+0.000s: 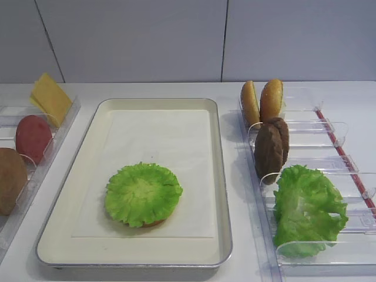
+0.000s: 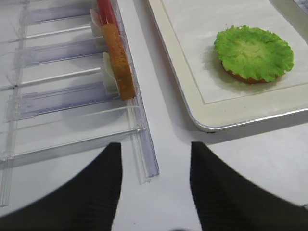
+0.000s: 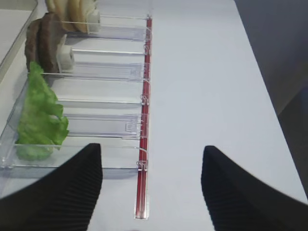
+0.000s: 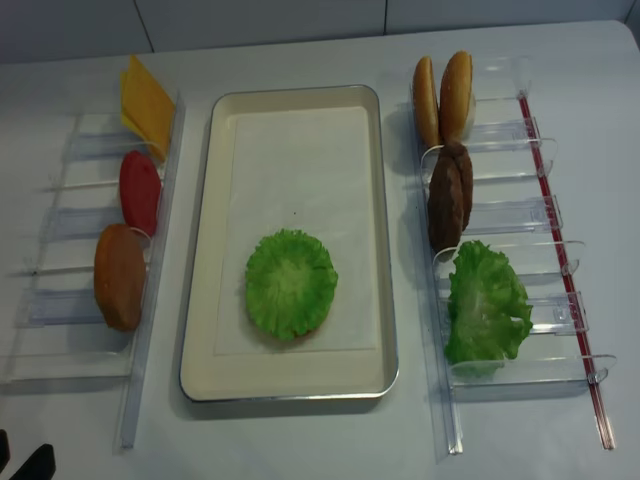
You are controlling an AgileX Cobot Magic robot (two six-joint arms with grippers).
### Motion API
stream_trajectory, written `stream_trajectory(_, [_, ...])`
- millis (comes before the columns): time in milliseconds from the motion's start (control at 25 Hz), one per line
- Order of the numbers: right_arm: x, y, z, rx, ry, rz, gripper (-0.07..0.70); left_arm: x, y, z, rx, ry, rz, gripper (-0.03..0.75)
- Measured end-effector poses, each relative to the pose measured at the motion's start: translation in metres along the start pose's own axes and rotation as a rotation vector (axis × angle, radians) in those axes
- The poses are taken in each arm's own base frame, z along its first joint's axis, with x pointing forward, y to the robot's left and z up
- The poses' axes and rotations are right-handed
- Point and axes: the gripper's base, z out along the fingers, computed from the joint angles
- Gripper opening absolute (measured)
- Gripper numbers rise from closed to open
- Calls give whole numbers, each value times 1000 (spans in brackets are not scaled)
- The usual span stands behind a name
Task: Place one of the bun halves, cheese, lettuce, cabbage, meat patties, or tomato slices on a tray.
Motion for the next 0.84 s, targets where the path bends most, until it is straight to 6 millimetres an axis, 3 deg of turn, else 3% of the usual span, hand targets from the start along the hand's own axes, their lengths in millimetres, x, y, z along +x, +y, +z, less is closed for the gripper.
stream_trajectory(840, [0, 0, 0, 2, 0, 3, 482, 0, 0, 0, 0, 0, 0, 324])
